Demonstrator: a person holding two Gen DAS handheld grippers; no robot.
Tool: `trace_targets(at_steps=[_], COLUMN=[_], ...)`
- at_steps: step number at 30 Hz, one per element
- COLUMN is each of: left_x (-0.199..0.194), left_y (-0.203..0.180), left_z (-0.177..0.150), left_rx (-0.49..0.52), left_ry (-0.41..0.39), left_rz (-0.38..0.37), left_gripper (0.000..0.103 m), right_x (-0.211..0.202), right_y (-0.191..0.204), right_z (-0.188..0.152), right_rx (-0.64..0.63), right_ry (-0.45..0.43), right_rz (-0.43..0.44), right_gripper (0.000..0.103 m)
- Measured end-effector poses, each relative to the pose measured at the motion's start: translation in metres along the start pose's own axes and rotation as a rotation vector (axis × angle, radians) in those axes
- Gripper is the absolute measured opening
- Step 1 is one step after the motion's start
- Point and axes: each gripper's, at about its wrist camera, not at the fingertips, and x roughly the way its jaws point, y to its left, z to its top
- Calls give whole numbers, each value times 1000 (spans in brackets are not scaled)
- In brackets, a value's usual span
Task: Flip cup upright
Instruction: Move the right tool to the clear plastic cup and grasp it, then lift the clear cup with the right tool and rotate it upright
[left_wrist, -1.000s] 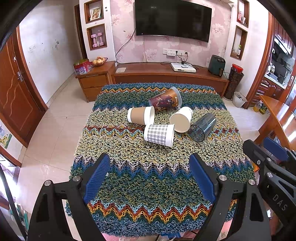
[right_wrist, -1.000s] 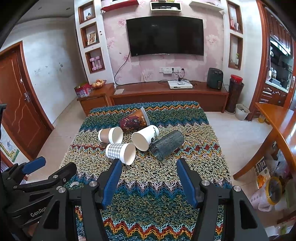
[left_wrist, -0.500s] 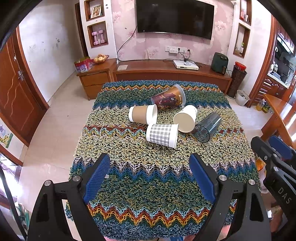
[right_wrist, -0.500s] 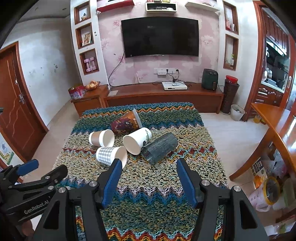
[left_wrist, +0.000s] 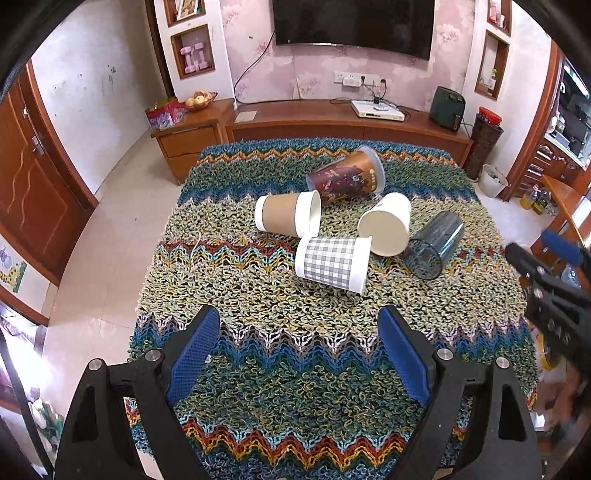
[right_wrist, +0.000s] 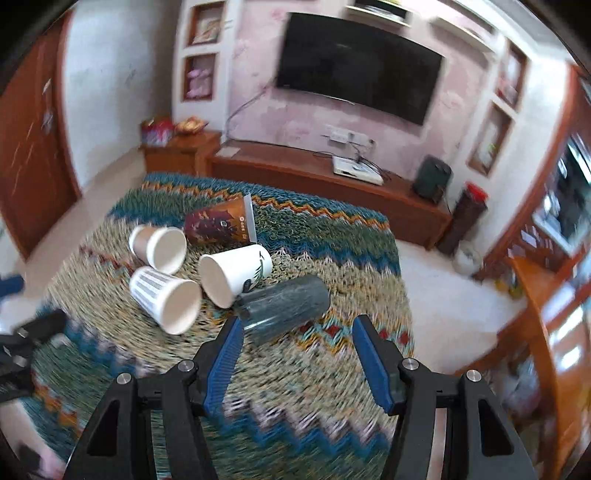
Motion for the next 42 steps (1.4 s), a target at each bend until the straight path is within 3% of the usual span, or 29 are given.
trace_targets(at_steps=[9,18,34,42], left_x=[33,75,134,141], left_y=[3,2,-10,-13], left_z=[2,7,25,23], left_rx=[-11,-38,-61,-58], left_ry=[57,137,191,201], left_rz=[29,43,60,53], left_gripper=[89,89,89,89], right_x=[57,98,146,163], right_y=[19,37,72,90], right_z=[-5,-23,-59,-48], right_rx=[-547,-938,-1343,-1453], right_ry=[-34,-31,-54,-56], right_rz=[-47,-67,-23,-25], right_gripper=[62,62,62,67])
